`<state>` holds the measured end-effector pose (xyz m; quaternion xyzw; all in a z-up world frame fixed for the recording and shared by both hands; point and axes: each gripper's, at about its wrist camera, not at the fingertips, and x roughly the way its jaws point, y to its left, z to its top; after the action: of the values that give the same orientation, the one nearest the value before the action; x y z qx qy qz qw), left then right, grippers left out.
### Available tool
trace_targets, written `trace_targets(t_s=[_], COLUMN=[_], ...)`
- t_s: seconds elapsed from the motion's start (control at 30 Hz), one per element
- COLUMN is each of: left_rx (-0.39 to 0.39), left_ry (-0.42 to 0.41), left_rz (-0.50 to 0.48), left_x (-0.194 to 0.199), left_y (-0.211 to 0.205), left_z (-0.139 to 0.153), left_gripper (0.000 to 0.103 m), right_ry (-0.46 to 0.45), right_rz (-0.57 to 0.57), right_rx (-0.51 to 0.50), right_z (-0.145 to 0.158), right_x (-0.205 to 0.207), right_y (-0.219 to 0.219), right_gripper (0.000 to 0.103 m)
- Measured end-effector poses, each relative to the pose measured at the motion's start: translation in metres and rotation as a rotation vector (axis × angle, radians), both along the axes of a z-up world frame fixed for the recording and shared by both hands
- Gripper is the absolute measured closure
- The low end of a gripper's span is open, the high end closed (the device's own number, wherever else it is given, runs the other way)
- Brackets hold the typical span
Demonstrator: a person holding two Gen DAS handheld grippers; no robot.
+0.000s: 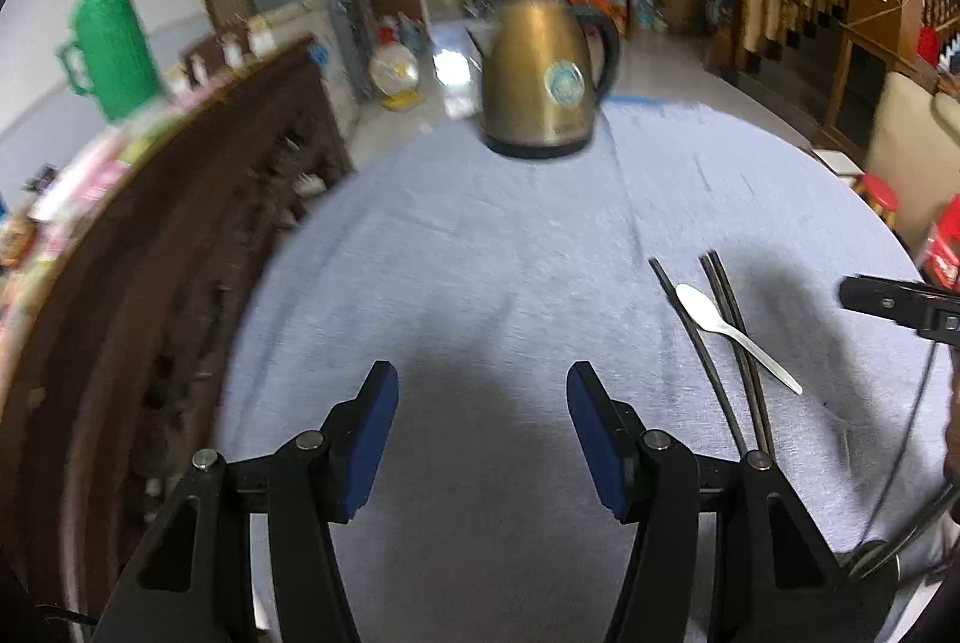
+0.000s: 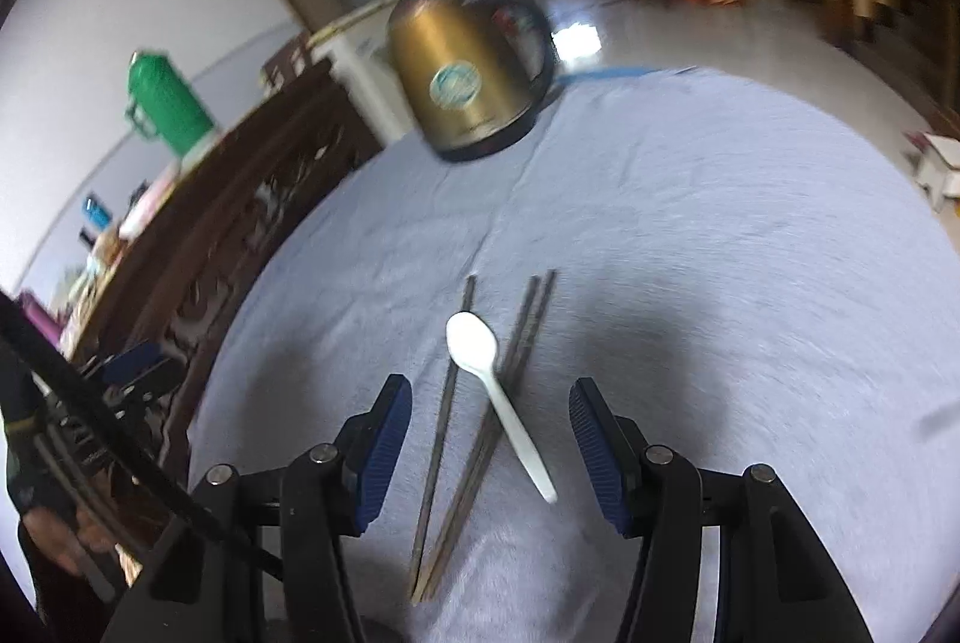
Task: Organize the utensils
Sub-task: 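Move the right tool to the remaining white spoon and grasp it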
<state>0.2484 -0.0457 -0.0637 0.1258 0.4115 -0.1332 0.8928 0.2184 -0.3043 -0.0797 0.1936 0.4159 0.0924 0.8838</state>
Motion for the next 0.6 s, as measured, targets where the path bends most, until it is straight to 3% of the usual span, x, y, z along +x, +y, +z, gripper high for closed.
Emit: trace_targets(t_s=[0.27,0.43,0.5,0.57,0.6], left_rx=[-0.009,-0.026,-0.040,-0.060,-0.072], left_ry=[0.128,0.179,0.204,0.228,0.244], left_rz=[-0.049,-0.076,-0.081,-0.084,-0.086], left_x=[0.046,0.067,0.077,0.087,0.092], left_y=[-0.020,-0.034,-0.040,-0.046,-0.051], left_z=[-0.034,-0.045,-0.049,-0.053,-0.054], left_gripper=[0.044,0.044,0.044,0.044,0.044], right_ry=[0.163,0.179,0.173,0.168,0.173], right_rz=[0.257,0.304,0.306,0.305,0.308], right_rx=[-0.119,-0.207,-0.234,-0.270,-0.274], right_z=[-0.049,-0.069,-0.070,-0.070,-0.071], right_x=[0.079,0.098,0.101,0.100,0.099], right_y=[0.048,0.063,0.064,0.065,0.063], right_gripper=[0.045,0.045,0.055,0.090,0.097])
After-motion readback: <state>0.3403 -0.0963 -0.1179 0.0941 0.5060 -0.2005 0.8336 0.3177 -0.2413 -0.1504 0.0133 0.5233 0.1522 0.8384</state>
